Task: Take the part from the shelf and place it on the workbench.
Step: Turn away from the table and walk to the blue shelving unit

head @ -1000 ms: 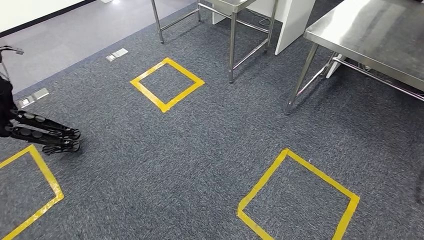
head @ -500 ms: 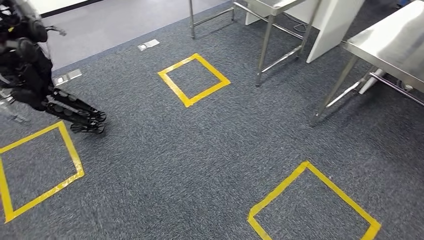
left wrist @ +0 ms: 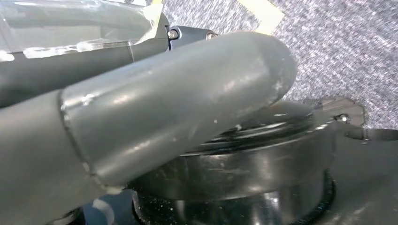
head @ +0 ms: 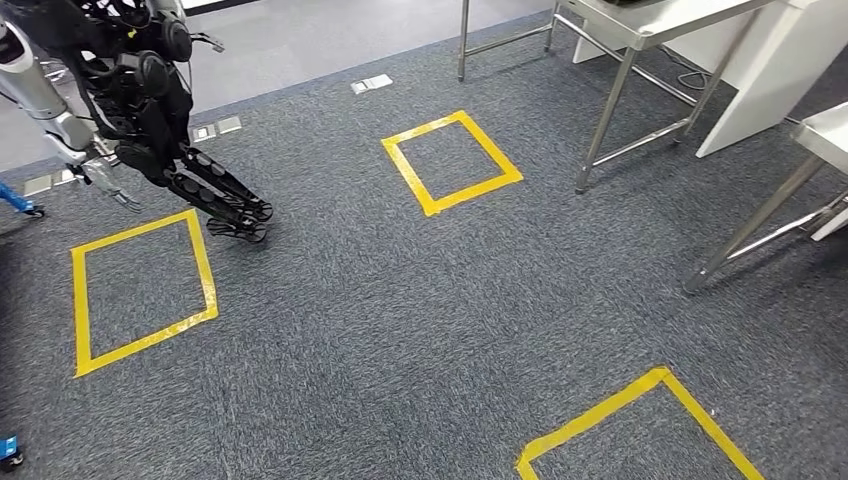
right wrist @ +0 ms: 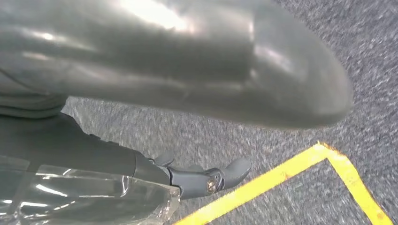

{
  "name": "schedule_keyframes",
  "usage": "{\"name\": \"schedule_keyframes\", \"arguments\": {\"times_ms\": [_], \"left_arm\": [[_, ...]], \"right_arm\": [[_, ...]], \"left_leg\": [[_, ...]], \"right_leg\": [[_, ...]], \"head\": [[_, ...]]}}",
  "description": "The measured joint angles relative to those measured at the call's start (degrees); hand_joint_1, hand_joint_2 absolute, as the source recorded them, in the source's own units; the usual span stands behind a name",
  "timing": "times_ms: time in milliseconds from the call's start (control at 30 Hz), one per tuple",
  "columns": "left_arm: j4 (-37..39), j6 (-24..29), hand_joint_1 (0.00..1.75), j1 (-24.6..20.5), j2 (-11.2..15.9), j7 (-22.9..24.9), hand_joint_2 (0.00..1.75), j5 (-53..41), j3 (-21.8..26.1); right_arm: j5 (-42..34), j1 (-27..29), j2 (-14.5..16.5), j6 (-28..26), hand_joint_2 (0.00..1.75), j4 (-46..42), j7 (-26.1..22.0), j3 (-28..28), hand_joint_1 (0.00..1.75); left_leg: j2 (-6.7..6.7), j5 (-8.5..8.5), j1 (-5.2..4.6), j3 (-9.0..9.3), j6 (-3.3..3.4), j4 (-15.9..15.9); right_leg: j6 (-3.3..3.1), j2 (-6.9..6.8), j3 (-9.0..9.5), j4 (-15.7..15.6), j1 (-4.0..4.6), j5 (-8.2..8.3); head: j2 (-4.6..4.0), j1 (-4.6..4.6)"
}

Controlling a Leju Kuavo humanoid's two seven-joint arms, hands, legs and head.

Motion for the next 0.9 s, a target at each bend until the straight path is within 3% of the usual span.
{"name": "schedule_keyframes", "arguments": {"times_ms": [67, 100, 167, 200, 233, 300, 333, 400, 467, 533, 600, 633, 667, 700, 733, 767, 800, 833, 900], "left_arm": [[0.00, 0.29, 0.00, -0.17, -0.03, 0.01, 0.00, 0.31, 0.01], [0.00, 0.38, 0.00, -0.24, -0.05, 0.01, 0.00, 0.42, 0.01], [0.00, 0.38, 0.00, -0.24, -0.08, -0.01, 0.00, 0.51, 0.02], [0.00, 0.38, 0.00, -0.22, -0.08, -0.01, 0.00, 0.52, 0.02], [0.00, 0.39, 0.00, -0.19, -0.08, -0.02, 0.00, 0.54, 0.03], [0.00, 0.55, 0.00, -0.24, -0.07, -0.02, 0.00, 0.65, 0.03], [0.00, 0.75, 0.00, -0.30, -0.09, -0.04, 0.00, 0.77, 0.03], [0.00, 1.40, 0.00, -0.40, -0.14, -0.10, 0.00, 1.07, 0.03], [0.01, 2.19, 0.00, -0.33, -0.16, -0.28, 0.00, 1.24, 0.03], [0.02, 2.81, 0.00, -0.38, -0.26, -0.62, 0.00, 1.32, 0.03], [0.02, 3.26, 0.00, -0.54, -0.38, -1.02, 0.00, 1.44, 0.04], [0.02, 3.60, 0.00, -0.57, -0.39, -1.22, 0.00, 1.62, 0.04], [0.02, 4.07, 0.00, -0.54, -0.37, -1.45, 0.44, 1.92, 0.06], [0.02, 4.62, 0.00, -0.48, -0.33, -1.68, 0.87, 2.32, 0.08], [0.02, 5.23, 0.00, -0.42, -0.27, -1.89, 1.31, 2.74, 0.11], [0.02, 5.84, 0.00, -0.39, -0.19, -2.10, 1.75, 3.16, 0.16], [0.03, 6.37, 0.00, -0.39, -0.08, -2.25, 1.75, 3.58, 0.25], [0.05, 6.81, 0.00, -0.37, 0.08, -2.34, 1.75, 3.95, 0.37], [0.15, 7.38, 0.00, -0.25, 0.55, -2.32, 1.75, 4.69, 0.76]], "right_arm": [[0.08, 0.05, 0.01, -0.15, 0.00, -0.01, 0.19, -0.01, 0.00], [0.10, 0.13, -0.01, -0.19, 0.00, -0.01, 0.26, -0.01, 0.00], [0.15, 0.27, -0.07, -0.22, 0.00, -0.01, 0.37, -0.02, 0.00], [0.18, 0.24, -0.08, -0.24, 0.00, -0.01, 0.39, -0.03, 0.00], [0.21, 0.16, -0.08, -0.25, 0.00, -0.01, 0.40, -0.03, 0.00], [0.33, 0.00, -0.02, -0.25, 0.00, -0.01, 0.40, -0.03, 0.00], [0.41, -0.06, 0.01, -0.26, 0.00, -0.01, 0.43, -0.03, 0.00], [0.61, -0.13, 0.02, -0.31, 0.00, -0.01, 0.66, -0.03, 0.00], [0.68, -0.28, 0.01, -0.40, 0.00, -0.02, 0.91, -0.03, 0.00], [0.67, -0.39, -0.03, -0.52, 0.00, -0.04, 1.03, -0.02, 0.00], [0.61, -0.27, -0.13, -0.65, 0.00, -0.05, 1.28, -0.01, 0.00], [0.59, -0.16, -0.17, -0.72, 0.00, -0.05, 1.45, -0.01, 0.00], [0.57, -0.04, -0.23, -0.82, 0.00, -0.05, 1.66, -0.02, 0.00], [0.57, 0.03, -0.31, -0.92, 0.00, -0.06, 1.80, -0.02, 0.00], [0.57, 0.08, -0.40, -1.02, 0.00, -0.07, 1.91, -0.03, 0.00], [0.57, 0.10, -0.51, -1.10, 0.00, -0.08, 1.98, -0.04, 0.00], [0.55, 0.11, -0.62, -1.15, 0.00, -0.10, 2.00, -0.04, 0.00], [0.50, 0.11, -0.69, -1.18, 0.00, -0.11, 2.01, -0.05, 0.00], [0.37, 0.09, -0.75, -1.19, 0.00, -0.13, 2.02, -0.05, 0.00]], "left_leg": [[3.52, -3.26, 0.02, -2.94, -0.45, 5.91], [4.66, -5.17, 0.09, -5.08, -0.64, 10.02], [5.28, -6.66, 0.23, -8.10, -0.76, 15.44], [5.43, -5.81, 0.25, -8.09, -0.69, 15.20], [5.70, -4.04, 0.23, -6.86, -0.51, 12.66], [7.83, -0.46, -0.13, -2.55, 0.18, 4.59], [8.87, 0.45, -0.43, -0.94, 0.53, 1.54], [9.71, 0.47, -1.01, -0.05, 1.00, -0.51], [8.33, 0.84, -0.99, 0.12, 1.49, -1.25], [6.97, 1.50, -0.65, 0.63, 2.14, -2.30], [5.58, 1.80, -0.47, 0.84, 2.49, -2.67], [4.77, 1.81, -0.46, 0.83, 2.53, -2.66], [3.88, 1.79, -0.44, 0.87, 2.53, -2.64], [2.99, 1.77, -0.40, 0.93, 2.50, -2.61], [2.10, 1.72, -0.35, 1.04, 2.42, -2.57], [1.23, 1.63, -0.30, 1.16, 2.25, -2.46], [0.46, 1.45, -0.35, 1.16, 1.97, -2.17], [-0.28, 1.17, -0.41, 1.11, 1.62, -1.81], [-1.36, 0.71, -0.50, 0.85, 0.91, -1.26]], "right_leg": [[-0.73, -1.50, 0.08, -0.08, 0.14, -0.14], [-1.03, -2.34, 0.08, -0.08, 0.31, -0.27], [-1.32, -3.97, 0.11, -0.07, 0.58, -0.49], [-1.43, -4.69, 0.18, -0.07, 0.65, -0.59], [-1.47, -5.34, 0.32, -0.07, 0.70, -0.70], [-1.32, -6.37, 0.72, -0.08, 0.92, -1.03], [-1.10, -6.79, 0.90, -0.10, 1.06, -1.21], [-0.61, -7.74, 1.14, -0.27, 1.26, -1.47], [-0.11, -8.16, 1.40, -0.42, 1.29, -1.71], [-0.07, -5.77, 0.40, 2.14, 1.28, -3.28], [-0.58, -2.81, -3.15, 9.45, 1.12, -6.55], [-0.66, -2.25, -5.25, 13.46, 1.08, -7.94], [-0.42, -2.02, -6.83, 16.09, 1.04, -8.50], [0.05, -1.91, -7.43, 16.62, 0.98, -8.08], [0.70, -1.75, -6.89, 14.77, 0.86, -6.70], [1.40, -1.20, -5.43, 11.03, 0.62, -4.71], [1.93, -0.10, -3.79, 6.80, 0.34, -2.83], [2.01, 0.83, -2.47, 3.38, 0.12, -1.36], [1.27, 1.74, -1.25, 0.51, 0.09, -0.31]], "head": [[0.00, -0.32], [0.00, -0.48], [0.00, -0.48], [0.00, -0.49], [0.00, -0.49], [0.00, -0.48], [0.00, -0.43], [0.00, -0.37], [0.00, -0.34], [0.00, -0.19], [0.00, 0.03], [0.00, 0.12], [0.00, 0.15], [0.00, 0.15], [0.00, 0.15], [0.00, 0.15], [0.00, 0.22], [0.00, 0.24], [0.00, 0.20]]}}
